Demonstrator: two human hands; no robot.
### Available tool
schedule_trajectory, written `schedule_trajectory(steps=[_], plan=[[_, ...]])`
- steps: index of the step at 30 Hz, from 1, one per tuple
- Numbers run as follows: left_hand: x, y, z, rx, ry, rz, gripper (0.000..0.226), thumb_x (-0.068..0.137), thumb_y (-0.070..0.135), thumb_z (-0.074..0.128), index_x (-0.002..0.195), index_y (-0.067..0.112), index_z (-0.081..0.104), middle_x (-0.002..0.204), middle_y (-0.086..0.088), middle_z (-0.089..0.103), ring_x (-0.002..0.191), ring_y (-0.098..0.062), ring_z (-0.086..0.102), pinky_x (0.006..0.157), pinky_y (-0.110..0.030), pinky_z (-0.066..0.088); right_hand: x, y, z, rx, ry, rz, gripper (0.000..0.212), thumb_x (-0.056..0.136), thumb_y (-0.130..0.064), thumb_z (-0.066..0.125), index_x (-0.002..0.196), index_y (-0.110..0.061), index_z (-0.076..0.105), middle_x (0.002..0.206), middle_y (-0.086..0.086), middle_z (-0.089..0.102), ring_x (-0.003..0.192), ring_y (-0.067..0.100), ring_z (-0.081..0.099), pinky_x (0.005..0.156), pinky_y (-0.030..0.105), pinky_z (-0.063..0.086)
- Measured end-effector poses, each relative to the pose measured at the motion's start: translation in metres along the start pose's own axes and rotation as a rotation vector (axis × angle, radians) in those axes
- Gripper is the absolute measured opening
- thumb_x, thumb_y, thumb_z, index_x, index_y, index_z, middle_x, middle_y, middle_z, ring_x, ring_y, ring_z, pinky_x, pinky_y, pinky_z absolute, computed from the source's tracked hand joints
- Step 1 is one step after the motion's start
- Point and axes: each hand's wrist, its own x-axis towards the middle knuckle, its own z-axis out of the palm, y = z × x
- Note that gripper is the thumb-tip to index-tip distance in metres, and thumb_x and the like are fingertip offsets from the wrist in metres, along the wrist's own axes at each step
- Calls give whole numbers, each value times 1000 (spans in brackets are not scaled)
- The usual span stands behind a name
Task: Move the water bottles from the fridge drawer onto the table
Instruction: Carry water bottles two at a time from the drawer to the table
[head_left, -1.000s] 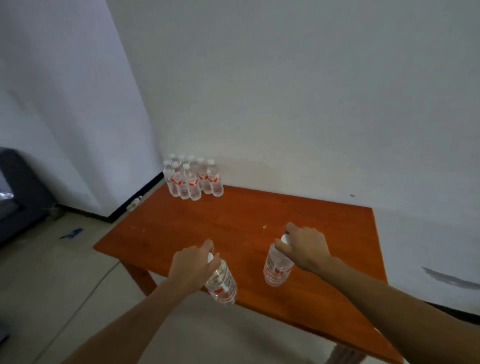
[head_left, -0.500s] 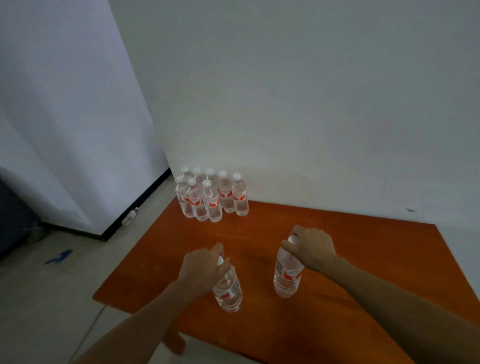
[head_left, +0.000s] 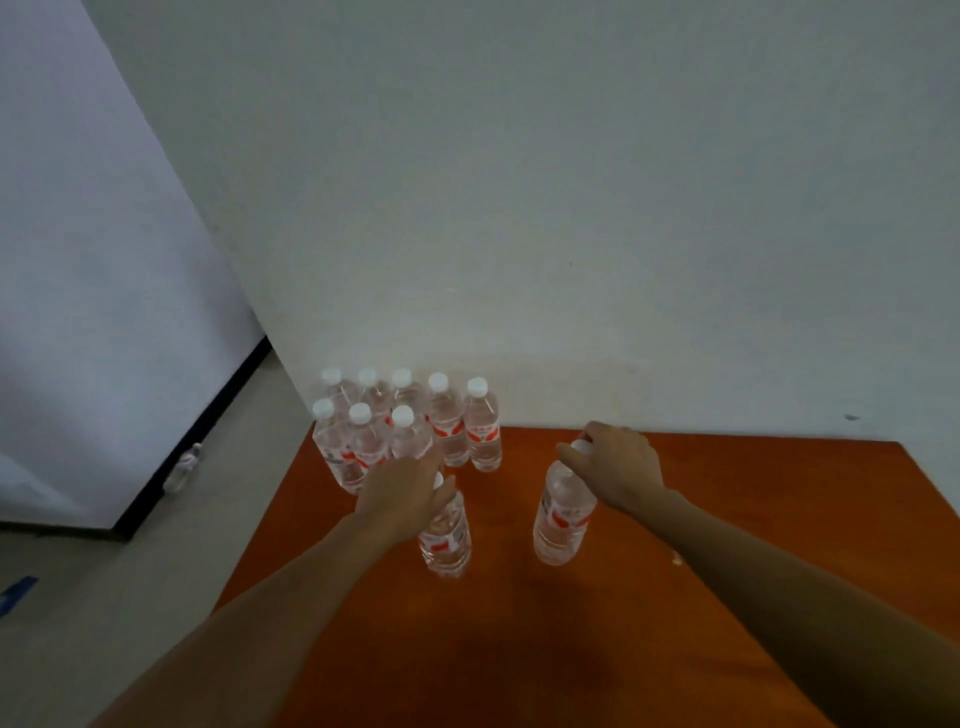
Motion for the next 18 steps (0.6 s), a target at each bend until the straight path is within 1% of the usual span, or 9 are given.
schedule_trajectory(steps=[2,5,9,12,14,16,18], plan=[[26,-8,6,22,-15,18,39,98,45,40,124,18,47,98,-1,66,80,-16,60,65,-27,40,26,-5,13,-4,-9,9,41,90,-55,49,98,-17,60,79,-3,61,66,11,60,57,23,51],[63,-20,18,58,-55,59,40,97,46,40,126,19,46,100,-3,66,83,-19,62,65,-28,42,64,-12,34,-1,-19,34,42,90,-55,48,99,-16,60,80,-2,63,66,12,60,60,26,55],[108,-31,33,52,-75,88,40,97,44,40,128,19,43,93,-3,67,80,-21,64,66,-32,50,106,-25,56,3,-29,22,42,89,-55,51,103,-16,59,89,1,67,69,14,58,60,25,49],[128,-37,44,66,-81,80,36,97,47,41,122,22,47,84,1,65,71,-18,61,56,-29,38,130,-33,66,9,-24,24,43,88,-56,51,101,-16,59,88,3,67,70,17,58,63,29,51],[136,-40,48,42,-87,56,35,96,47,42,121,23,49,75,5,57,62,-13,54,48,-25,31,141,-36,71,21,-15,34,44,86,-57,51,99,-16,59,87,3,67,72,19,60,66,32,54],[142,-43,51,31,-88,42,35,96,46,44,120,22,50,72,9,48,62,-11,48,46,-22,25,148,-37,76,41,-19,35,45,86,-58,50,97,-16,60,86,3,67,73,20,61,68,34,55],[145,-46,52,25,-86,44,35,96,45,45,121,21,49,72,8,46,63,-12,47,47,-23,27,151,-39,80,58,-12,32,46,85,-60,50,95,-16,60,85,3,67,73,20,61,68,33,54]])
